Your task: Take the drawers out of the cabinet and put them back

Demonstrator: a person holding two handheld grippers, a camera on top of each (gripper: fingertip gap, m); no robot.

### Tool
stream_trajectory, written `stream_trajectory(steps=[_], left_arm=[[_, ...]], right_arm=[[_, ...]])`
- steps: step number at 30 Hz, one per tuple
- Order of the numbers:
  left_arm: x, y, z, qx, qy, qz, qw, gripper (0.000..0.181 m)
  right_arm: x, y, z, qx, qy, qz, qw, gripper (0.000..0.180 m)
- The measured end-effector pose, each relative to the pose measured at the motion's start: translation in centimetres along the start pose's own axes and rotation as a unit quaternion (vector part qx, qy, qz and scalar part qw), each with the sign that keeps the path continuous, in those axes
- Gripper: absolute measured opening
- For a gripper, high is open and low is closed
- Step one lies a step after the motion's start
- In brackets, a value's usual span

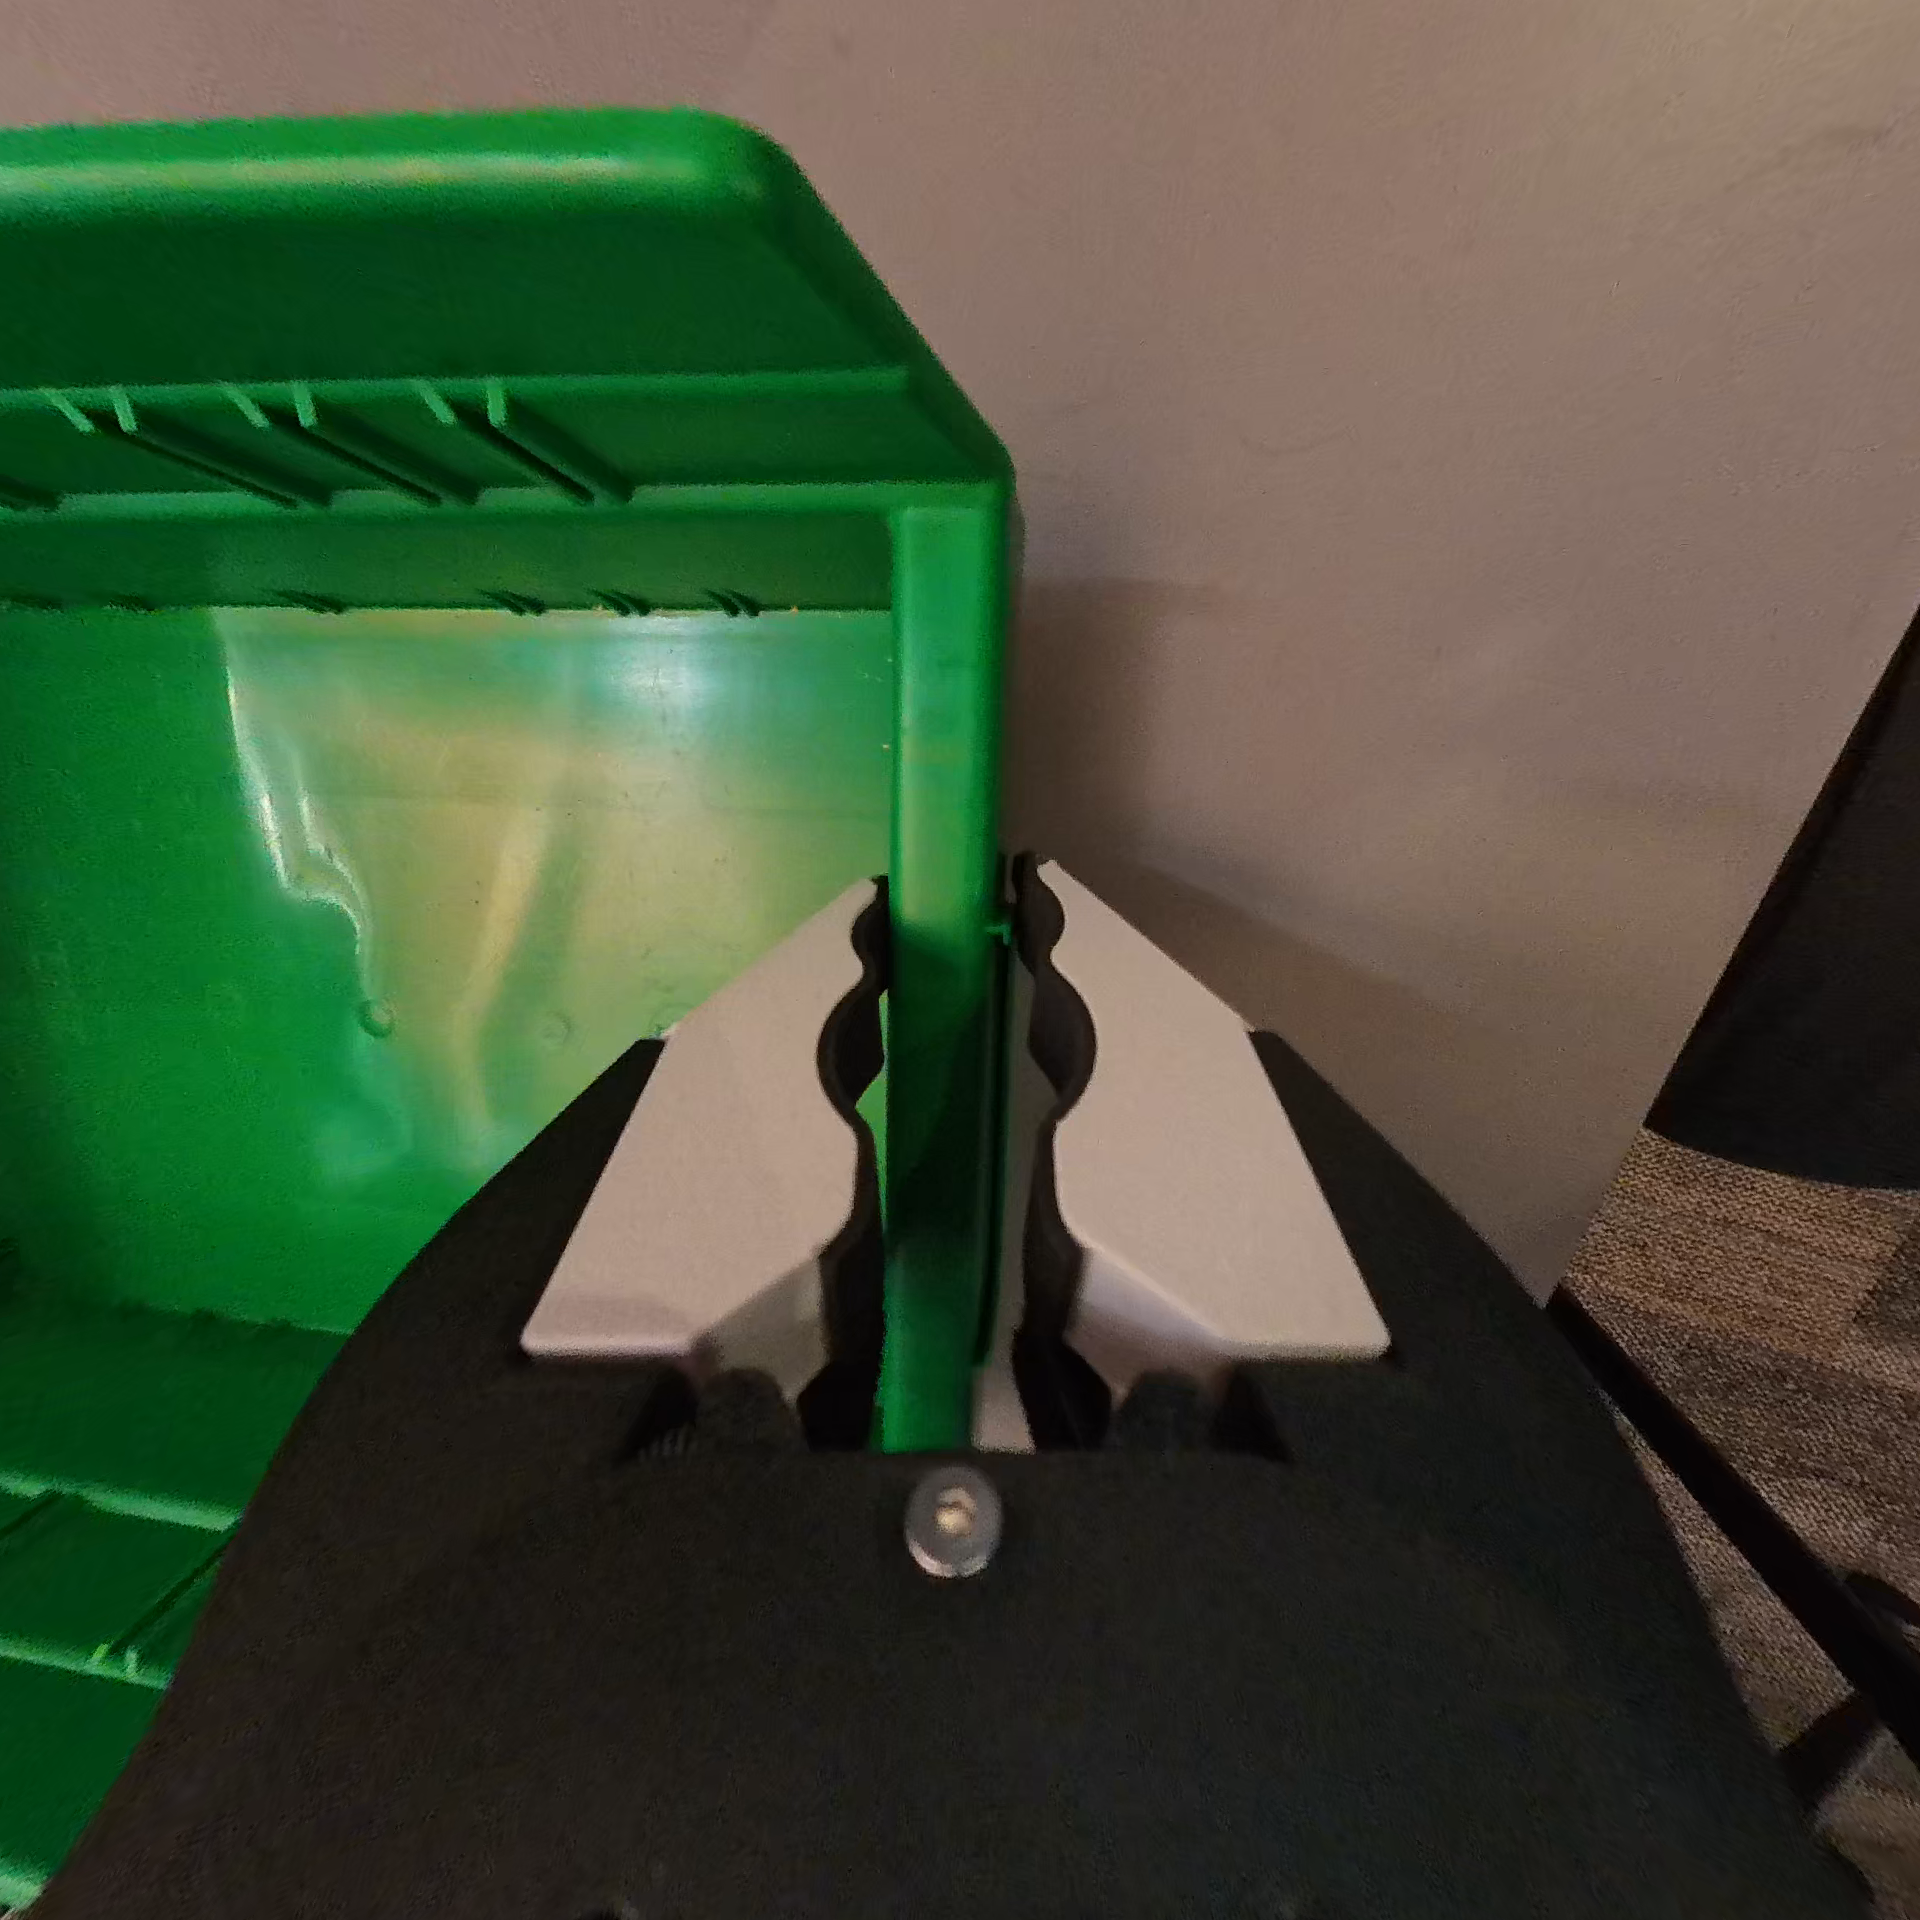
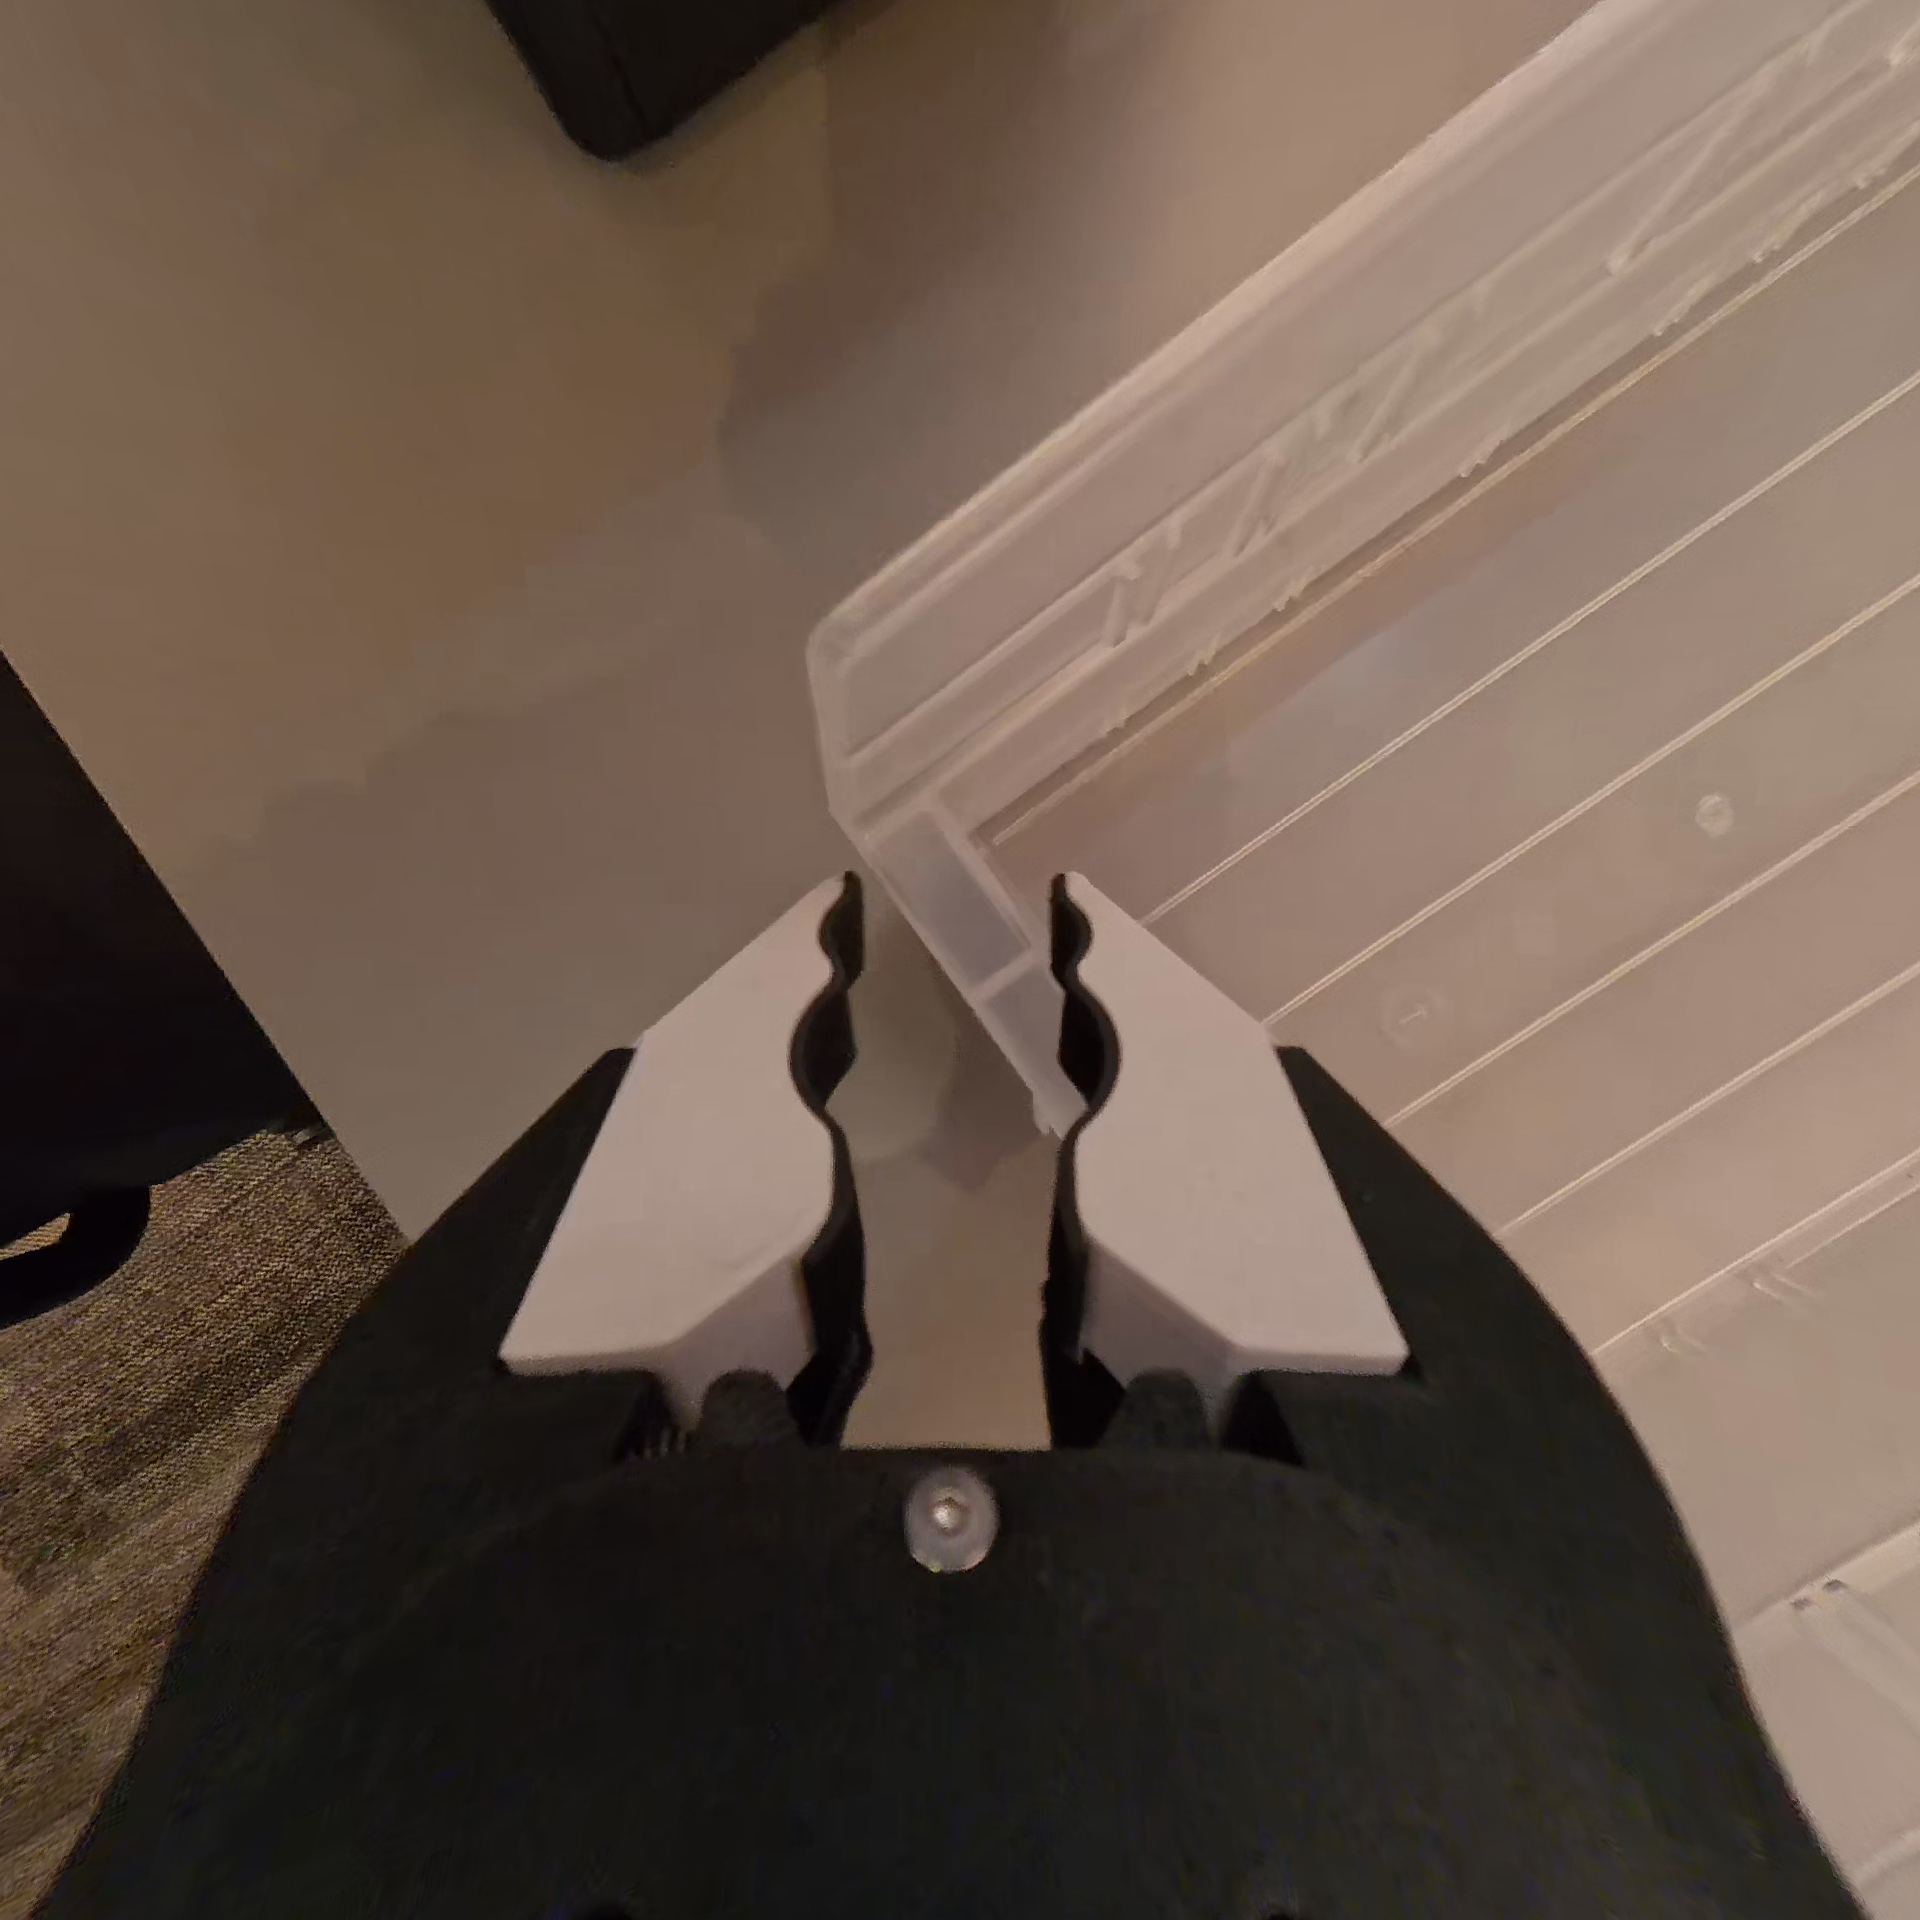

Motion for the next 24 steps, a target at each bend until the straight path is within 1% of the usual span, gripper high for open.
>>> stream_trajectory(steps=[1,3,6,8,10,11,12,13,14,16,18,20,22,24], left_arm=[[0.0,0.2,-0.1,-0.009,-0.005,0.001,1.0,0.021],[-0.7,0.5,-0.7,-0.018,-0.033,-0.014,0.999,0.04],[-0.6,0.4,-3.2,0.018,-0.028,-0.051,0.998,0.048],[-0.3,0.1,-5.7,0.051,-0.036,-0.062,0.996,0.046],[-0.2,-1.0,-9.2,0.087,-0.057,-0.067,0.992,0.048],[-0.3,-2.0,-11.4,0.114,-0.072,-0.066,0.989,0.046],[-1.0,-3.2,-13.7,0.138,-0.1,-0.073,0.983,0.039],[-1.8,-4.4,-15.7,0.148,-0.127,-0.081,0.977,0.037],[-2.3,-6.1,-17.7,0.161,-0.144,-0.074,0.974,0.042],[-3.4,-10.5,-21.4,0.21,-0.177,-0.054,0.96,0.043],[-3.8,-15.4,-23.3,0.235,-0.168,-0.016,0.957,0.053],[-5.2,-19.9,-23.7,0.23,-0.176,0.009,0.957,0.057],[-6.0,-24.3,-22.9,0.223,-0.156,0.042,0.961,0.066],[-6.9,-28.3,-21.8,0.23,-0.129,0.057,0.963,0.069]], right_arm=[[-0.2,-0.2,-0.2,0.003,0.003,0.001,1.0,0.044],[-0.9,-0.7,-0.9,0.021,0.014,0.001,1.0,0.05],[-1.7,-0.5,-2.0,0.026,0.036,0.008,0.999,0.059],[-2.1,-0.2,-3.0,0.026,0.059,0.012,0.998,0.06],[-2.7,-0.4,-4.6,0.038,0.089,0.008,0.995,0.058],[-3.1,-0.8,-5.6,0.048,0.106,0.0,0.993,0.054],[-3.8,-1.5,-6.8,0.065,0.124,-0.015,0.99,0.049],[-4.8,-2.6,-8.2,0.091,0.139,-0.037,0.985,0.045],[-6.2,-4.1,-9.7,0.123,0.153,-0.062,0.979,0.045],[-8.8,-7.2,-11.9,0.166,0.174,-0.108,0.965,0.044],[-11.1,-10.2,-12.7,0.182,0.19,-0.148,0.953,0.046],[-13.1,-13.0,-12.5,0.191,0.203,-0.186,0.942,0.05],[-14.8,-15.3,-11.6,0.196,0.216,-0.219,0.931,0.054],[-16.1,-17.4,-10.7,0.205,0.232,-0.242,0.92,0.057]])
Point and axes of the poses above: each gripper's, where its closed fingertips meet, z out along the fingers, y out of its underside, x = y × z across the jaws, the point moved 2 cm from there along -z, back along the fingers, and after that the axes turned 13 degrees about -x, right-handed, at the moved point
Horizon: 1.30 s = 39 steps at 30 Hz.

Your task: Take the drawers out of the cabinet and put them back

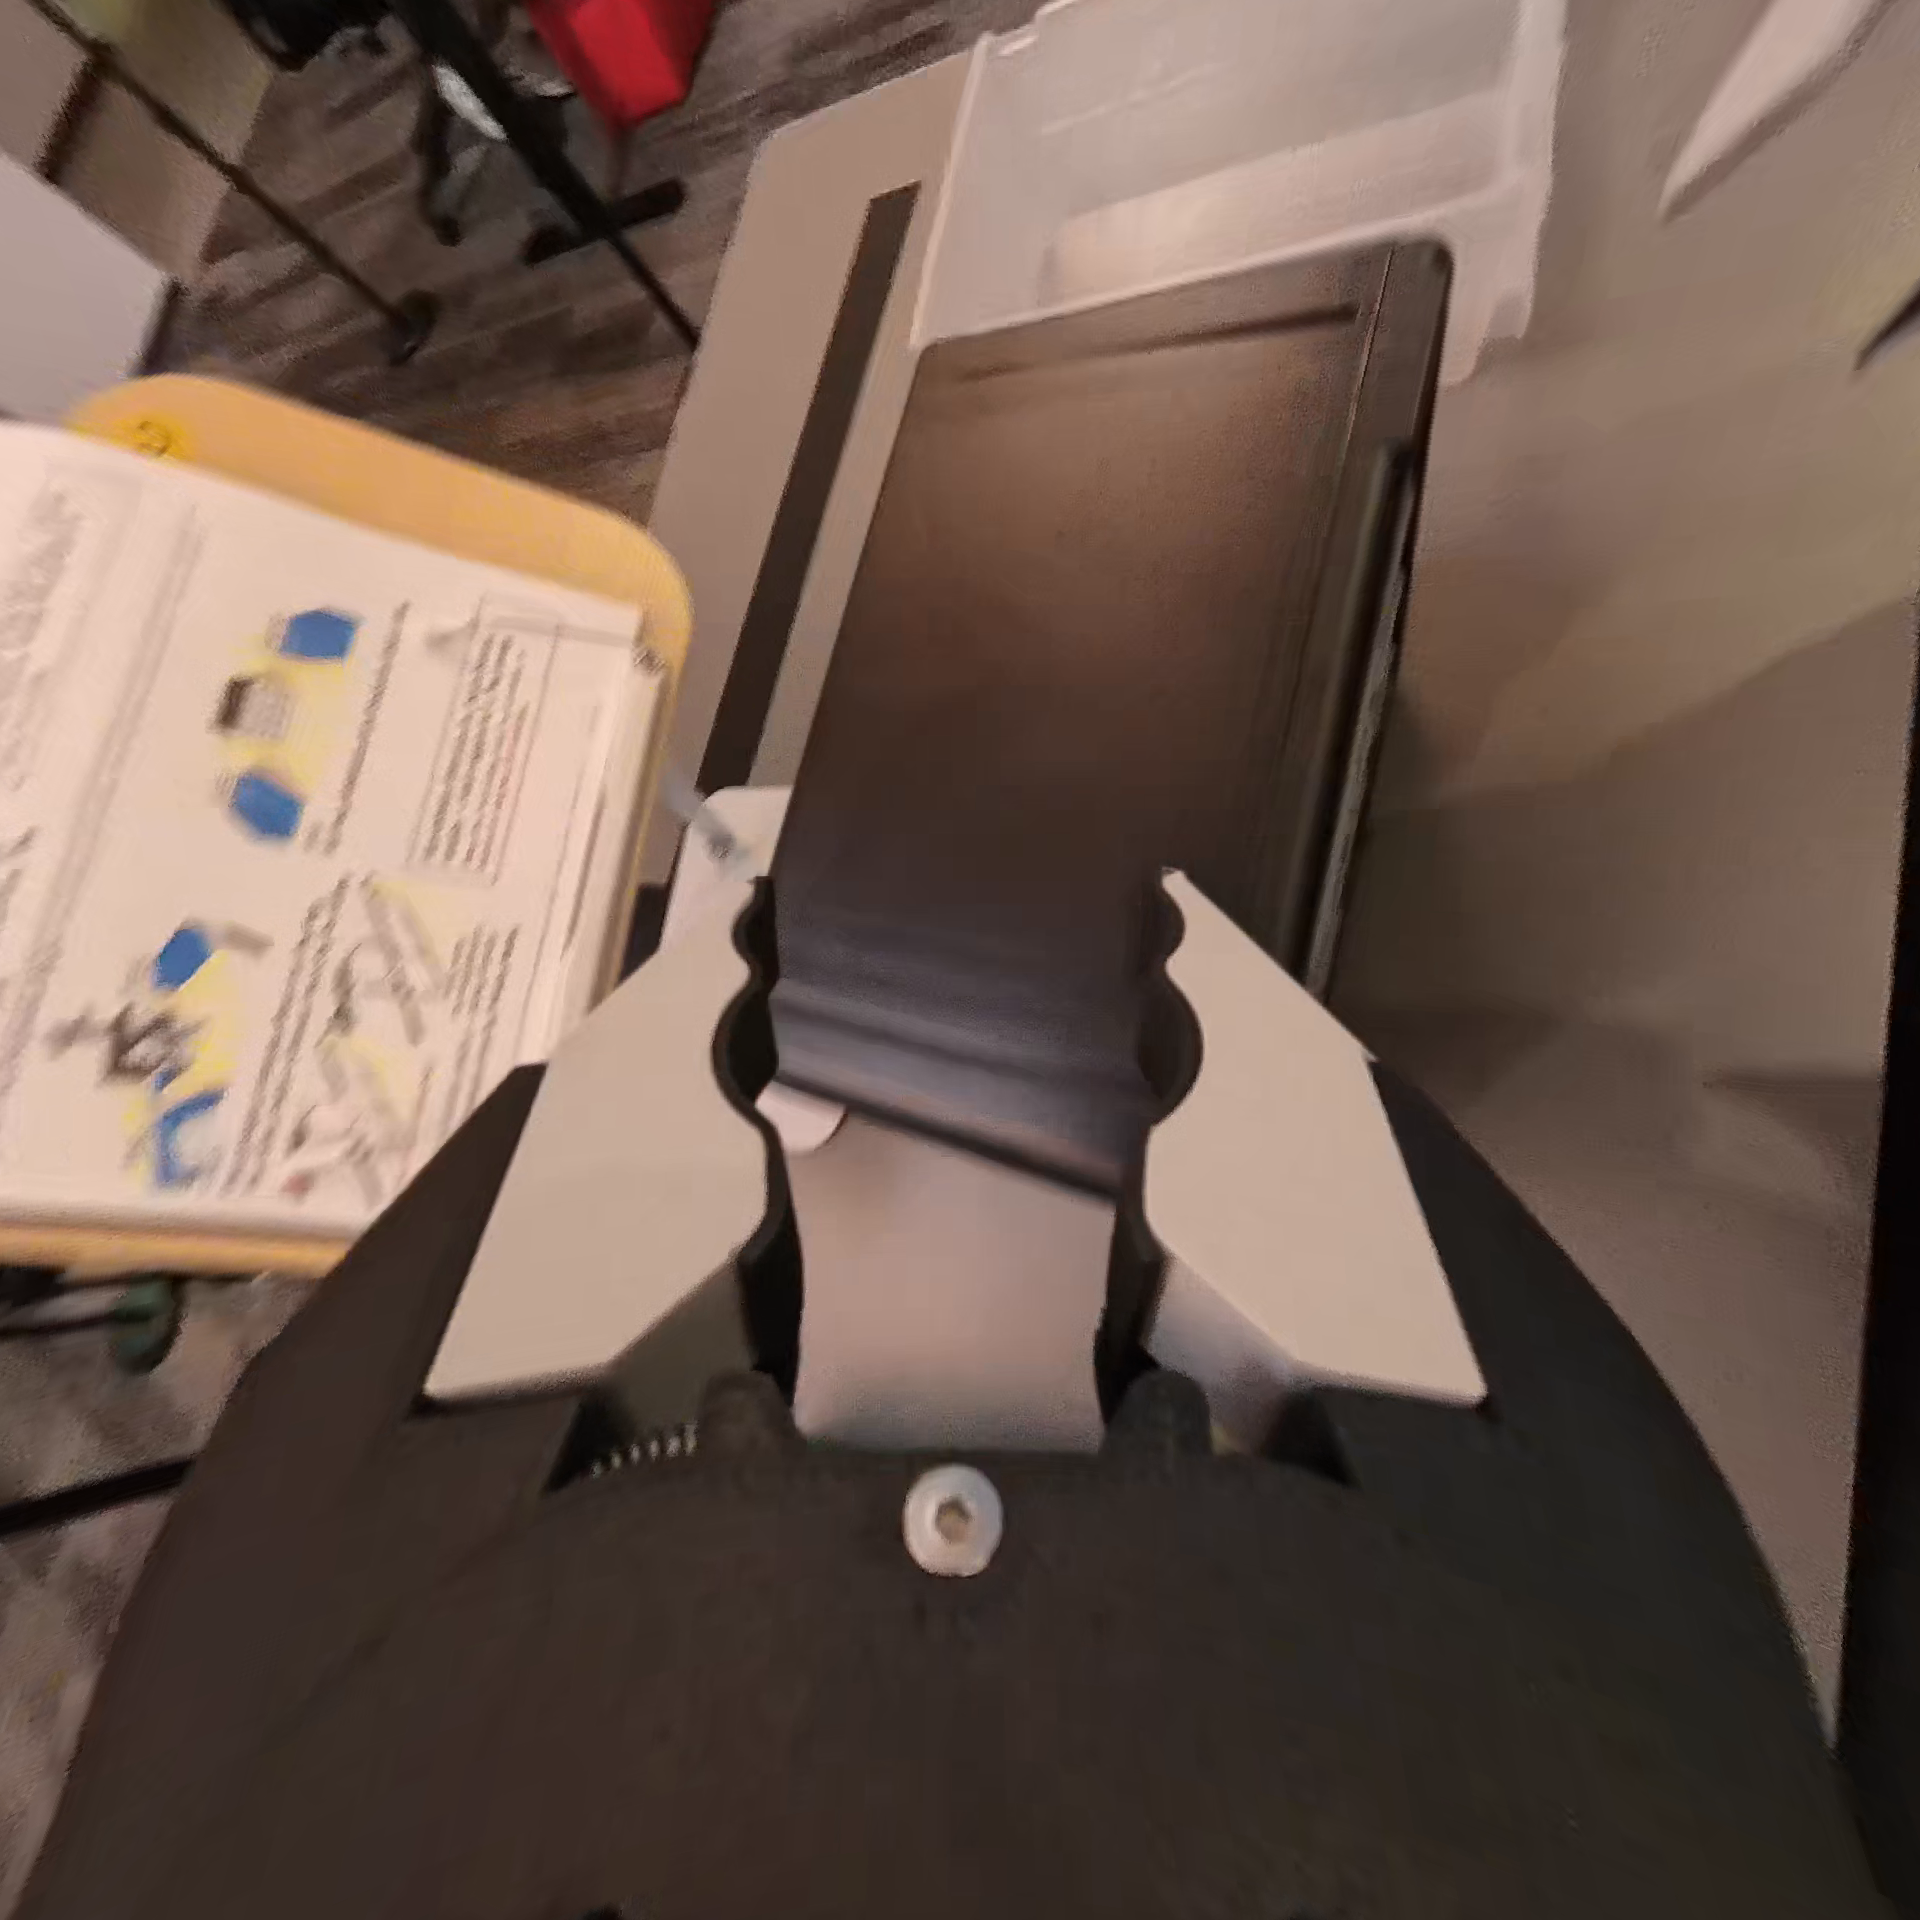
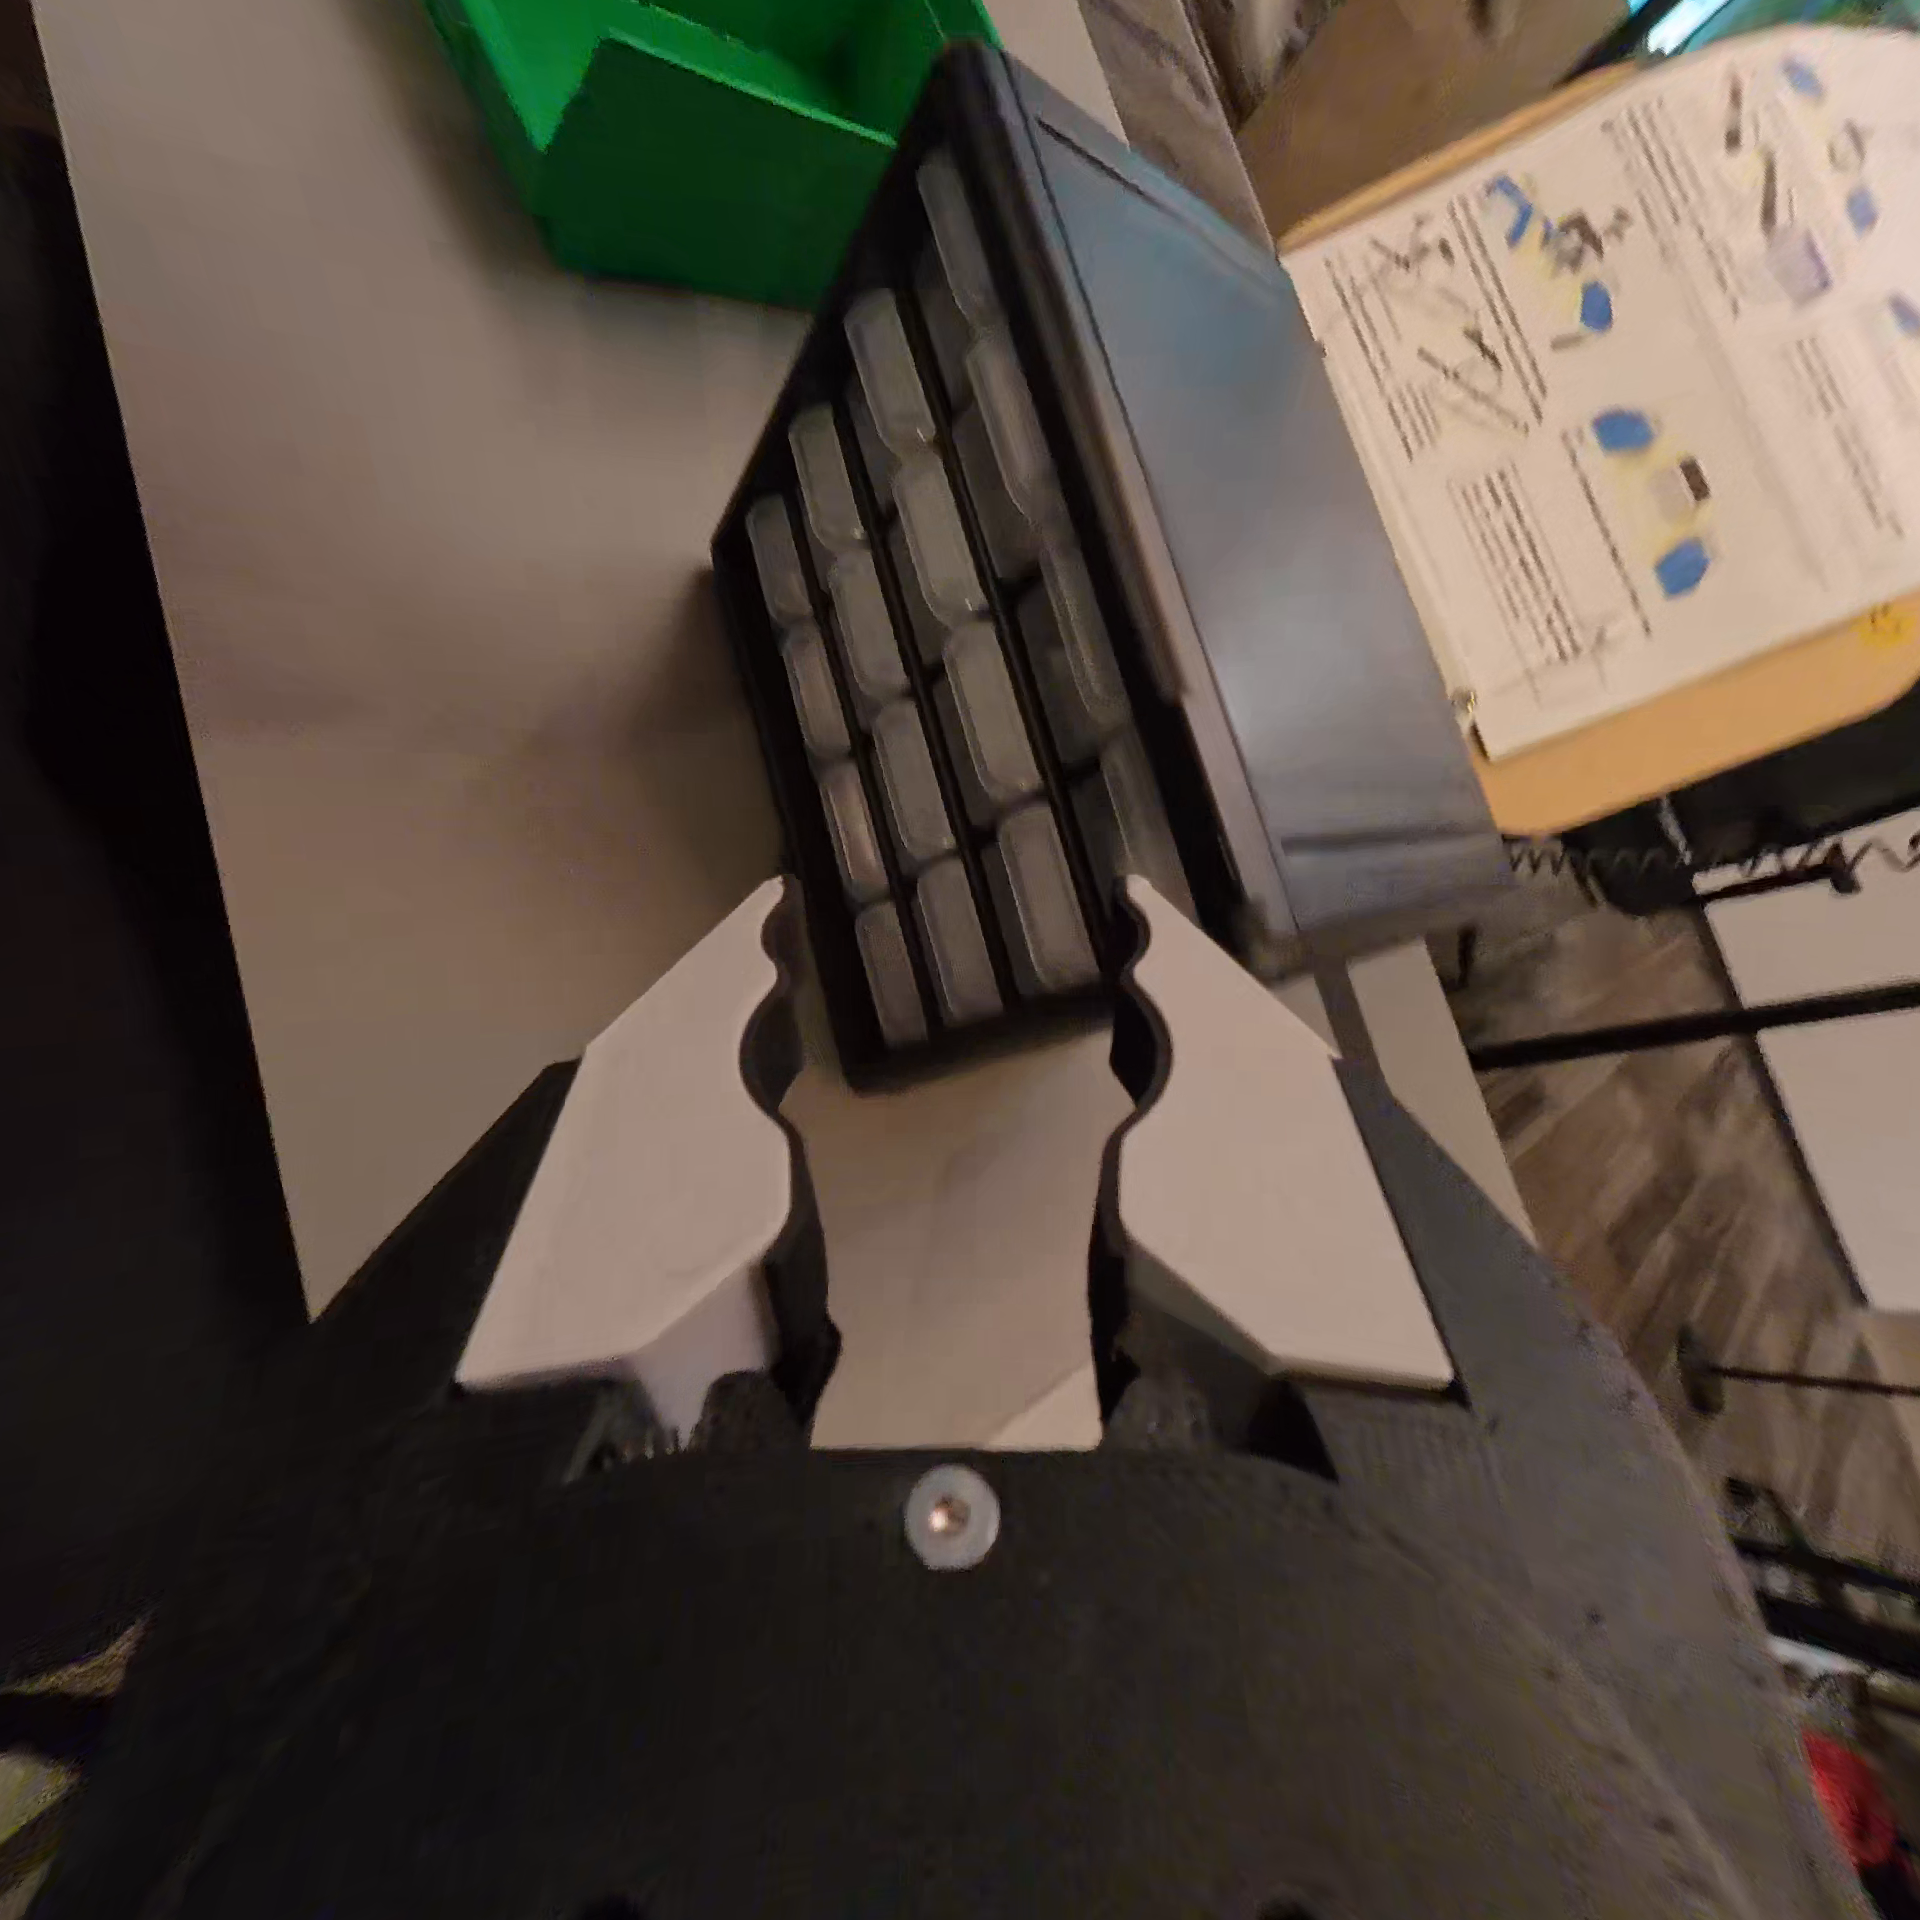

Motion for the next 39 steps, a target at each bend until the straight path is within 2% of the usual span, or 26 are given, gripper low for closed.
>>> stream_trajectory(steps=[2,7,10,15,17,20,22,27,29,35,39], left_arm=[[-0.3,-2.2,3.0,0.001,0.043,-0.006,0.999,0.074],[-1.7,-4.1,9.8,-0.041,0.066,0.001,0.997,0.064],[-2.0,-4.7,11.4,-0.03,0.092,-0.014,0.995,0.06],[-1.7,-4.7,12.1,0.02,0.169,-0.059,0.984,0.052],[-2.0,-4.4,12.1,0.018,0.177,-0.071,0.981,0.055],[-1.7,-4.4,12.0,0.021,0.181,-0.061,0.981,0.049],[-1.5,-4.5,11.9,0.024,0.183,-0.054,0.981,0.047],[-1.4,-4.4,11.9,0.025,0.19,-0.053,0.98,0.043],[-1.4,-4.5,11.9,0.027,0.191,-0.051,0.98,0.042],[-1.2,-4.5,11.8,0.029,0.189,-0.046,0.98,0.039],[-1.2,-4.5,11.8,0.03,0.19,-0.047,0.98,0.039]], right_arm=[[-0.9,-1.8,1.3,0.012,0.012,-0.027,1.0,0.059],[-1.7,-5.7,4.2,0.029,0.095,-0.105,0.989,0.053],[-2.1,-8.0,6.3,0.035,0.156,-0.168,0.973,0.049],[-2.7,-12.5,9.8,0.057,0.22,-0.234,0.945,0.042],[-2.5,-13.9,11.3,0.056,0.244,-0.251,0.935,0.036],[-2.0,-15.0,13.4,0.047,0.271,-0.279,0.92,0.03],[-1.9,-15.1,14.3,0.054,0.283,-0.294,0.911,0.019],[-1.4,-15.3,14.5,0.077,0.325,-0.307,0.891,0.015],[-1.2,-15.4,14.4,0.084,0.335,-0.308,0.887,0.008],[-1.2,-15.5,14.1,0.08,0.325,-0.312,0.889,0.004],[-3.0,-15.8,12.8,0.095,0.305,-0.318,0.893,0.003]])
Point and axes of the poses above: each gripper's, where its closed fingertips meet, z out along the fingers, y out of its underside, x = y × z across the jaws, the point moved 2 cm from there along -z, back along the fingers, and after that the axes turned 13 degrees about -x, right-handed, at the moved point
